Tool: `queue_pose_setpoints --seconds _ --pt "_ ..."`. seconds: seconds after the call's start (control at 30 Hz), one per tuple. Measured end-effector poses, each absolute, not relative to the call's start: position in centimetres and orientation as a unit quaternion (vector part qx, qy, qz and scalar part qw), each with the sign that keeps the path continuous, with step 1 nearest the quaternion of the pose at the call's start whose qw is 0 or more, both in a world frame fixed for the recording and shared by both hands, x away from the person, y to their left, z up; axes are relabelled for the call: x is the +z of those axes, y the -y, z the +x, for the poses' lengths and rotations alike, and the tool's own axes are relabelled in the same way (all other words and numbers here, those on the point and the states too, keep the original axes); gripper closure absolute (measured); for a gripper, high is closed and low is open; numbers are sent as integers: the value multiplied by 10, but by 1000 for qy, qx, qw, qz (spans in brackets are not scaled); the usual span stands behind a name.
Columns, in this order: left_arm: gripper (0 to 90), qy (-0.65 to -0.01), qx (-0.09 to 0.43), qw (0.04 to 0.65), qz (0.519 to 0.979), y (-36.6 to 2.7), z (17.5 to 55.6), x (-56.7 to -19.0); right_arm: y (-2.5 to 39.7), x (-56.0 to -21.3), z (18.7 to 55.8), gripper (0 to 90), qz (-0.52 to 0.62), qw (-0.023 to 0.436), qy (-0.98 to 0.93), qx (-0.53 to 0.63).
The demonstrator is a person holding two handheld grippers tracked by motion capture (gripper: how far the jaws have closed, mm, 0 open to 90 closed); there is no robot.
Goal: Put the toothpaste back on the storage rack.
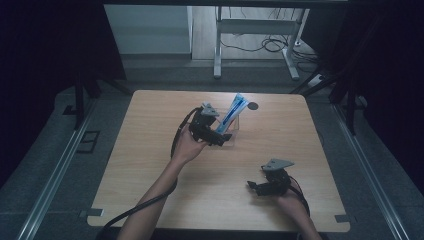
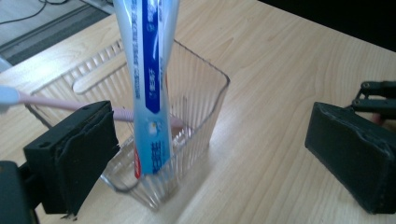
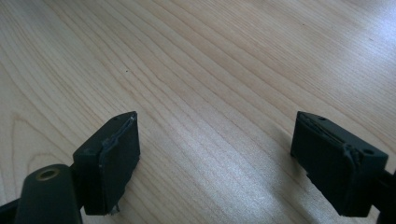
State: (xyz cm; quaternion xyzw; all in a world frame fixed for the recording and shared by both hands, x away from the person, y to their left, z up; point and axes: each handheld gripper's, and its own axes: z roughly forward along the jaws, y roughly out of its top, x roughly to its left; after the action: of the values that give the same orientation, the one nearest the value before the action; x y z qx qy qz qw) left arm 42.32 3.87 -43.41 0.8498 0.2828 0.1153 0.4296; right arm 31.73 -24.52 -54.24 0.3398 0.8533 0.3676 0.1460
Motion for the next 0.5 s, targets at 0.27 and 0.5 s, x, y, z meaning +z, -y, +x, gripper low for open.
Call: queue_pose_setpoints --seconds 0.27,0.5 --pt "22 -285 115 427 851 -50 412 -444 245 -542 317 152 339 146 -854 367" --pt "23 -288 121 423 850 -58 402 -453 245 -543 317 152 339 147 -853 368"
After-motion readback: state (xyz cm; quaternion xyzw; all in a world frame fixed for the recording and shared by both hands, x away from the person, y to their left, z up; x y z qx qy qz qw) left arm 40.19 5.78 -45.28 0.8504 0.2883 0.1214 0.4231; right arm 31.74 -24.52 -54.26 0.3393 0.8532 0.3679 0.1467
